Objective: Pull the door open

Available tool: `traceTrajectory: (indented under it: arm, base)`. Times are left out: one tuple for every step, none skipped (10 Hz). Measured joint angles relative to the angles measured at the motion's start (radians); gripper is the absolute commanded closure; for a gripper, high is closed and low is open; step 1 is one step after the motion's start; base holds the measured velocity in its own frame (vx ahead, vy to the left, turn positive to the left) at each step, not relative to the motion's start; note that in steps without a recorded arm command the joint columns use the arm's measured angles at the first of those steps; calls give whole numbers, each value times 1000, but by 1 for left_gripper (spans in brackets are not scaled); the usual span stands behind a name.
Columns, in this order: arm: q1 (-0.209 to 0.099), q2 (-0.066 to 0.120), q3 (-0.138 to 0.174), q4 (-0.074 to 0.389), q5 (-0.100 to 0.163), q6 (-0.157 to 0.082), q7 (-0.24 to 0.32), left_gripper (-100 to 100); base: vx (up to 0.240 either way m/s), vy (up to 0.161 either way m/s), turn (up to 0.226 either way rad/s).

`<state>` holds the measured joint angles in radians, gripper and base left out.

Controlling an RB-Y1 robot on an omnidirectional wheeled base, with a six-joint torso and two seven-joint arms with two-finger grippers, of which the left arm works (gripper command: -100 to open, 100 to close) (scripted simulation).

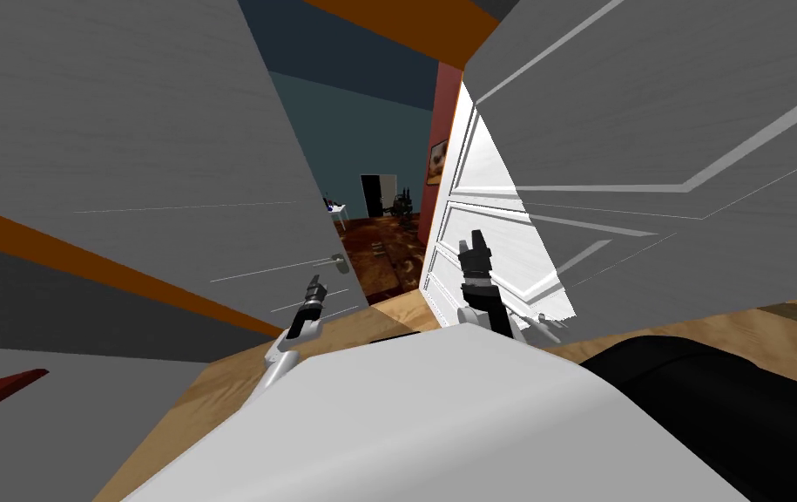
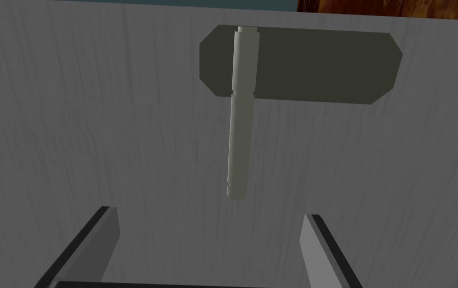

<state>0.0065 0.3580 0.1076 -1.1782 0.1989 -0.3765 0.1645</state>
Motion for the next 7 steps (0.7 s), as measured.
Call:
traceTrajectory:
  arm:
    - [-14,5,1,30,1,0,6,-100]
    - [-16,6,1,33,1,0,7,-100]
    - [-13,7,5,37,2,-2,7,-100]
    - [-14,10,9,42,4,-5,9,-100]
    - [-14,14,13,51,5,-10,11,-100]
    - [-12,19,19,58,7,-14,15,-100]
    - [-15,26,25,70,10,-18,19,-100]
  base:
    - [52,4,-13]
    - [146,4,-71]
    - [185,10,-75]
    - [175,26,-74]
    - [183,50,-83]
    - [189,53,-98]
    - [184,66,-101]
